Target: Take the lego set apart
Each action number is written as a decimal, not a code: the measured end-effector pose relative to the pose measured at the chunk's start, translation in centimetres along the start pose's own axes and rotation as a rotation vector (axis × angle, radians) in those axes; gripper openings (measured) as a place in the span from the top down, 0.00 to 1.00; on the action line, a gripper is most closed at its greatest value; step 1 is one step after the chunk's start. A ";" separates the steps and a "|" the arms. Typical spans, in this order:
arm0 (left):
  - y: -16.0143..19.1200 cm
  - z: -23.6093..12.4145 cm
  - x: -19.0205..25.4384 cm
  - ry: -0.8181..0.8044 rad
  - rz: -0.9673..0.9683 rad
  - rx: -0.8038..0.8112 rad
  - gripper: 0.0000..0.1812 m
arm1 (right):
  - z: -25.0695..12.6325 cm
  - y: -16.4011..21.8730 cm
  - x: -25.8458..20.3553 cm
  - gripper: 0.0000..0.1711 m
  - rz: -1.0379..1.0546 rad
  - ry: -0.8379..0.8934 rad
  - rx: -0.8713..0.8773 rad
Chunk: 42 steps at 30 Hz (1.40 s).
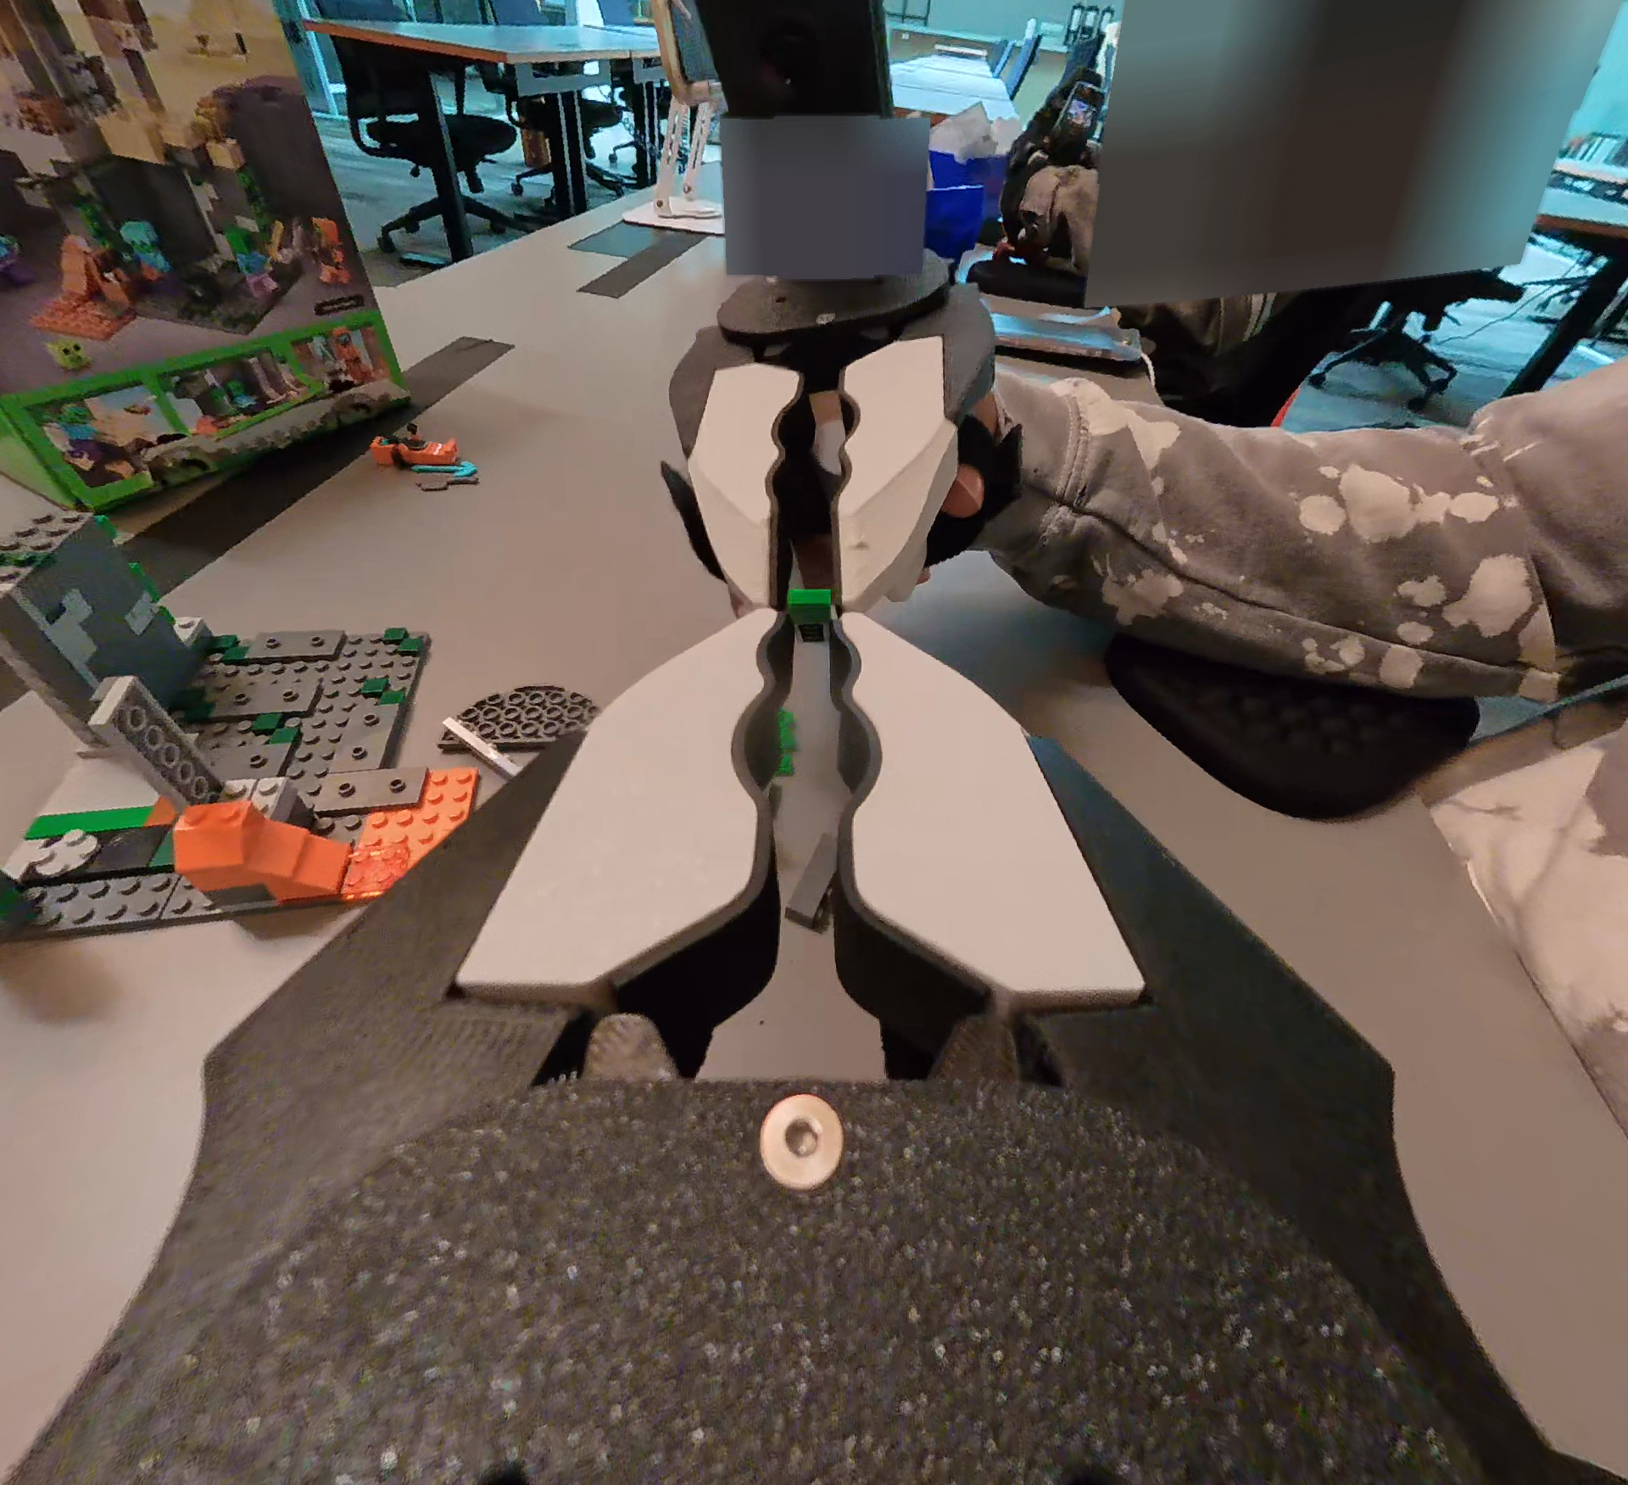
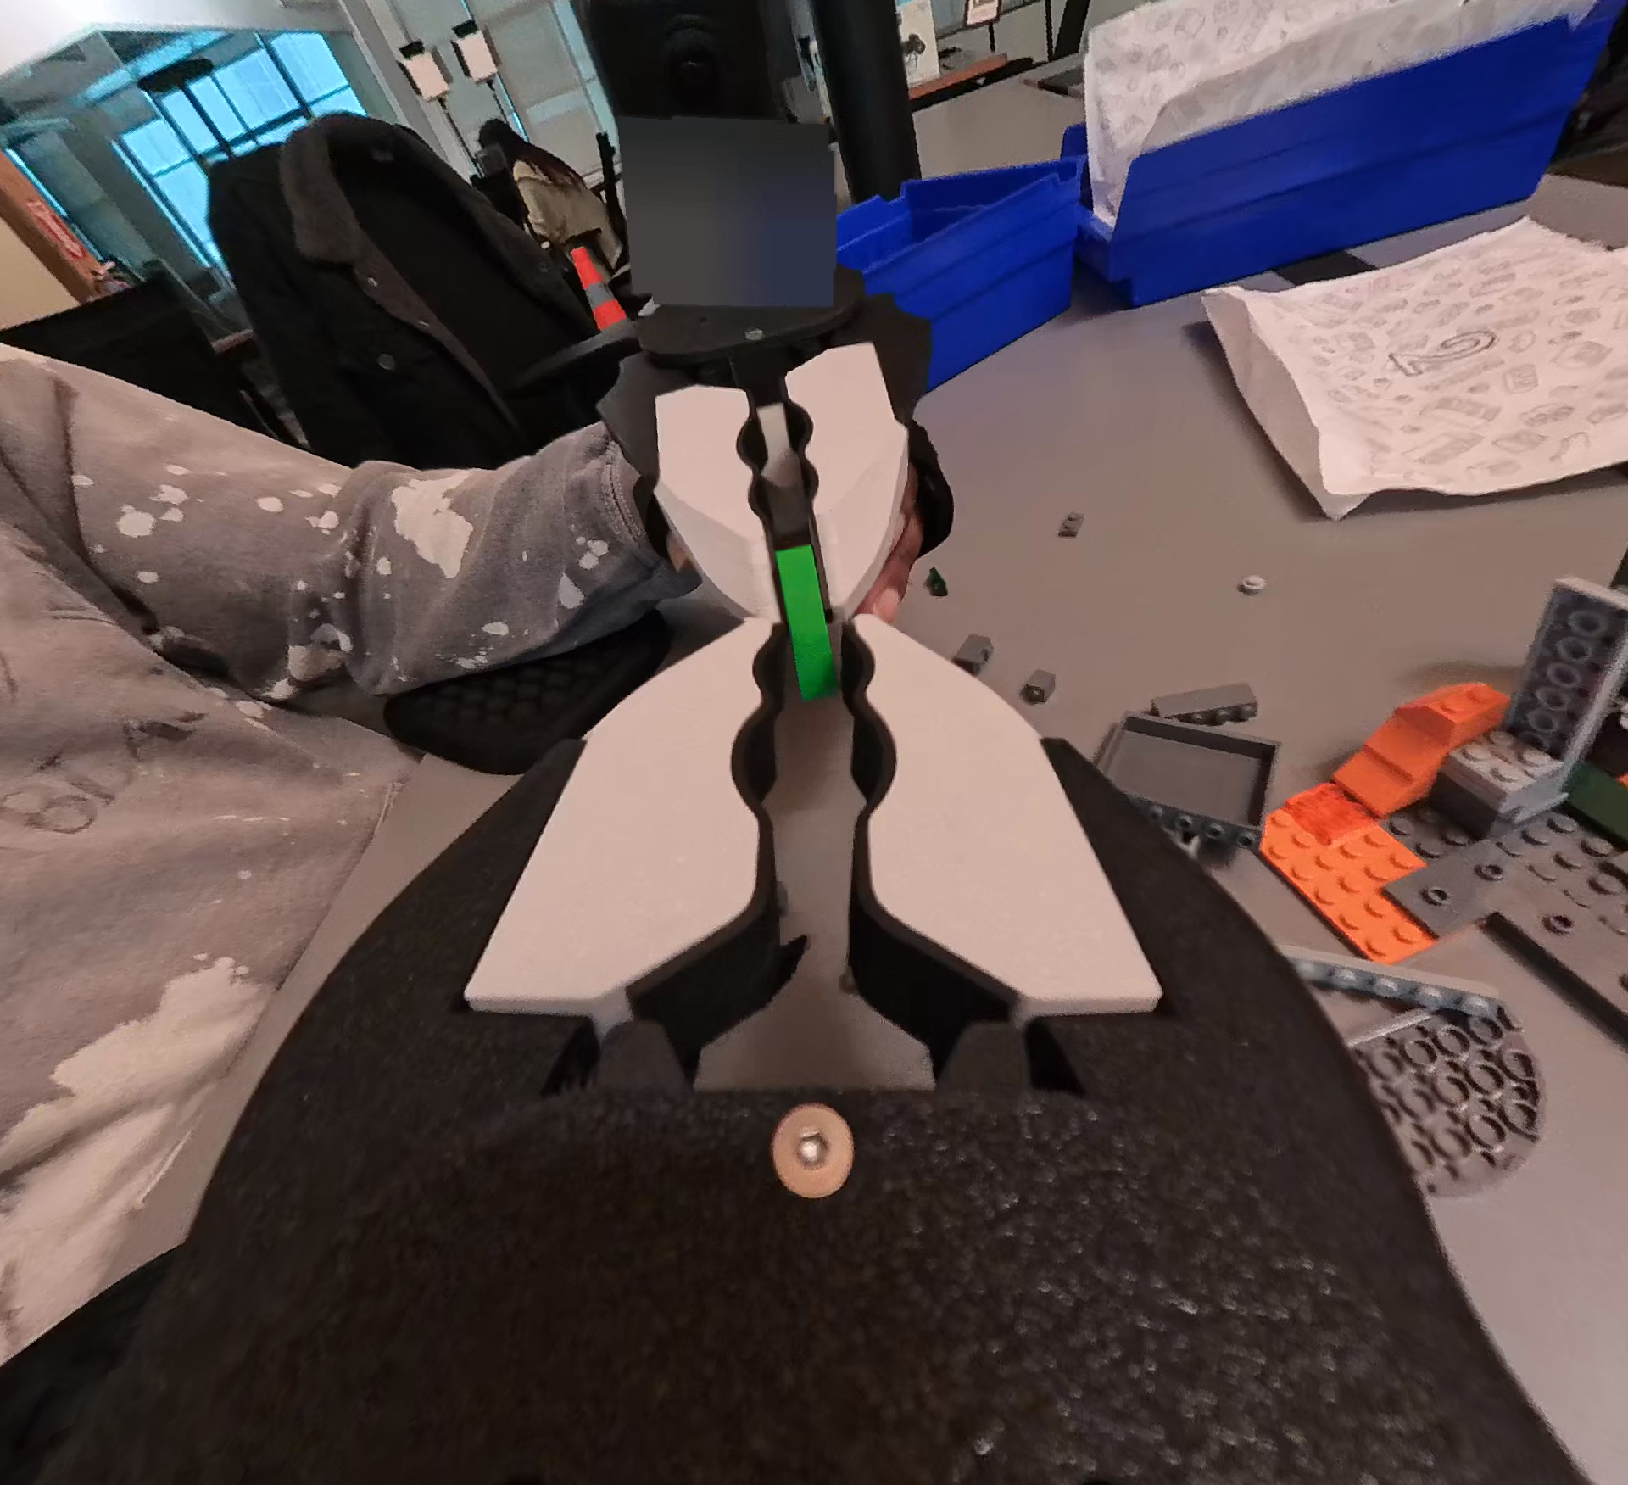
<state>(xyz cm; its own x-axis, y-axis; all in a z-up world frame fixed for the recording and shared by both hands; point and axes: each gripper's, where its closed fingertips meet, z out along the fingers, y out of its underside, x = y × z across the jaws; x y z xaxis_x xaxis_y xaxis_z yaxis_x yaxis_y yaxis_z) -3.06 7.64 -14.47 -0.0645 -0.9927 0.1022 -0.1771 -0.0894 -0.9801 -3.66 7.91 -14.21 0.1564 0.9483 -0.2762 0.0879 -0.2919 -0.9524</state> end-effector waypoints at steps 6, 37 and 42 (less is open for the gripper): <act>-0.1 -0.3 0.5 0.057 -0.034 0.015 0.96 | 0.4 0.3 -0.5 0.95 -0.063 0.009 -0.046; -1.9 -0.8 1.6 0.040 0.065 0.077 0.92 | 0.1 -1.4 -2.4 0.96 0.031 -0.171 0.092; -1.5 -0.8 1.8 0.081 0.016 0.069 0.93 | 0.3 -1.1 -2.0 0.96 0.009 -0.128 0.058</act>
<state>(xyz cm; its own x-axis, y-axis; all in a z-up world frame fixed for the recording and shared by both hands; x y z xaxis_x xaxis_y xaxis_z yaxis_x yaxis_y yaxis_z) -3.67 6.07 -12.67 -0.1463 -0.9845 0.0967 -0.1072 -0.0815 -0.9909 -4.31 6.40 -12.69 0.0298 0.9548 -0.2959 0.0296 -0.2967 -0.9545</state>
